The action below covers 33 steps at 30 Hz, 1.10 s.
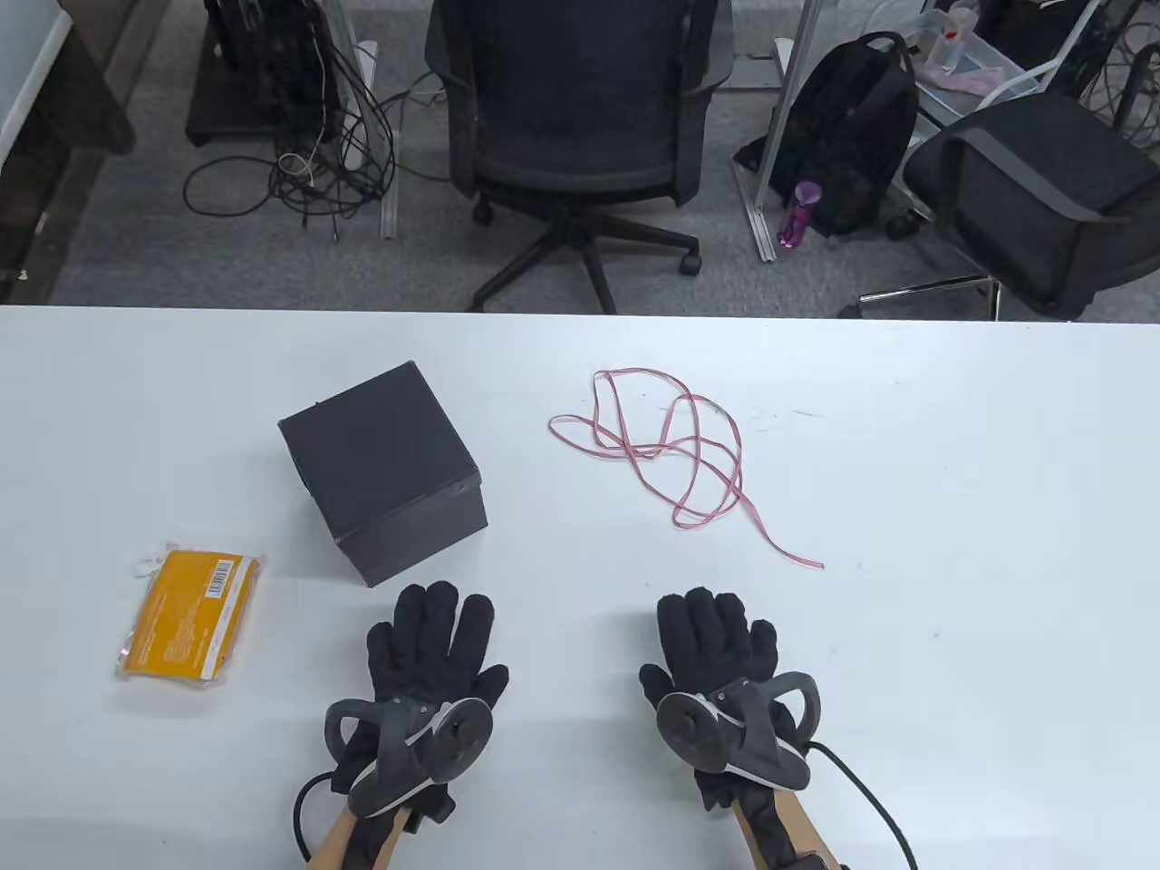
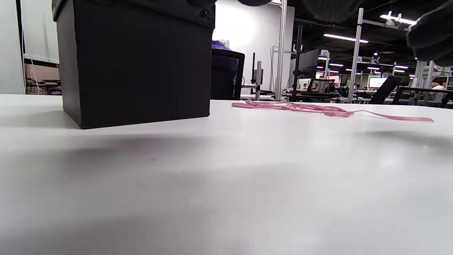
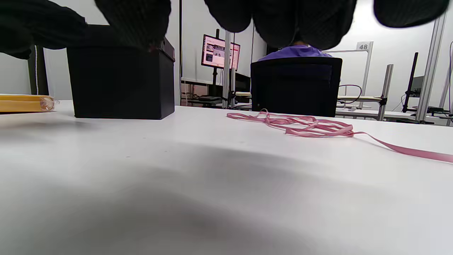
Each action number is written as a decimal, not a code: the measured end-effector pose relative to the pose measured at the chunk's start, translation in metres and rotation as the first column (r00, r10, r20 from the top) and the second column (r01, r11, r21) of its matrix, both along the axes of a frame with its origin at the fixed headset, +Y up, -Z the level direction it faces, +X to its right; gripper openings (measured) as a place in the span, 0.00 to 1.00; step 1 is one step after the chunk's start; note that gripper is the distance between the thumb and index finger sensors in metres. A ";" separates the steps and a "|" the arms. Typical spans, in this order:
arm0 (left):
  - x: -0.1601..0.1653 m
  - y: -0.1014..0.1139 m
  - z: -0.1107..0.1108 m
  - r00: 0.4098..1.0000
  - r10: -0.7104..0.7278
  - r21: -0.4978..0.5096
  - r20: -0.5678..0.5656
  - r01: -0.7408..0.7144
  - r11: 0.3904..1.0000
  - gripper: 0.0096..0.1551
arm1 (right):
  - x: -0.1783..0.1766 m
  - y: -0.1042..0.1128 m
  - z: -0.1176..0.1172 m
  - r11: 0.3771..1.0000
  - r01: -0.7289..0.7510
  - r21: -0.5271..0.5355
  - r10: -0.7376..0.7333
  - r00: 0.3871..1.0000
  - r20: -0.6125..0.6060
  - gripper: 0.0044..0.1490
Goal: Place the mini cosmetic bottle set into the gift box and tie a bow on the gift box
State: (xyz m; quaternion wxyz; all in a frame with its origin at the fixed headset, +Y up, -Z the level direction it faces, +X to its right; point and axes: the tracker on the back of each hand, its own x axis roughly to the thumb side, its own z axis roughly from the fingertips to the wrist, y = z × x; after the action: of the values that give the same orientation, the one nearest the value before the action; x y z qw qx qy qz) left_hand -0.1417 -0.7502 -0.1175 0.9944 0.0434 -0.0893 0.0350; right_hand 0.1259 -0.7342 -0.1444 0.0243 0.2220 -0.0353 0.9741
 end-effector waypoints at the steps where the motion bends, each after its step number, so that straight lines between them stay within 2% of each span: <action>1: 0.000 0.000 0.000 1.000 -0.001 0.001 -0.001 0.001 1.000 0.46 | 0.000 0.000 0.000 1.000 0.001 -0.001 -0.001 1.000 0.000 0.48; 16: -0.004 0.003 0.002 0.999 0.020 0.009 -0.025 -0.020 1.000 0.45 | 0.005 0.001 0.000 1.000 0.025 0.001 -0.025 1.000 0.012 0.48; 26: -0.016 0.016 0.003 0.996 0.061 0.049 -0.069 -0.057 0.997 0.45 | 0.009 0.007 0.001 0.999 0.039 0.026 -0.039 0.999 0.006 0.48; 28: -0.018 0.020 0.002 0.995 0.067 0.057 -0.072 -0.063 0.996 0.45 | 0.009 0.008 0.001 0.999 0.043 0.031 -0.043 0.999 0.007 0.48; 33: -0.039 0.051 -0.010 0.980 0.142 0.133 -0.141 -0.124 0.983 0.44 | 0.007 0.011 0.004 0.998 0.044 0.050 -0.044 0.999 -0.002 0.47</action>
State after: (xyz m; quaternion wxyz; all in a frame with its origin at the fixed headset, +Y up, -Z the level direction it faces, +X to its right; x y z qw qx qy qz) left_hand -0.1805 -0.6991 -0.1278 0.9892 0.1131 -0.0130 0.0926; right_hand 0.1332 -0.7233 -0.1406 0.0402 0.2219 -0.0646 0.9721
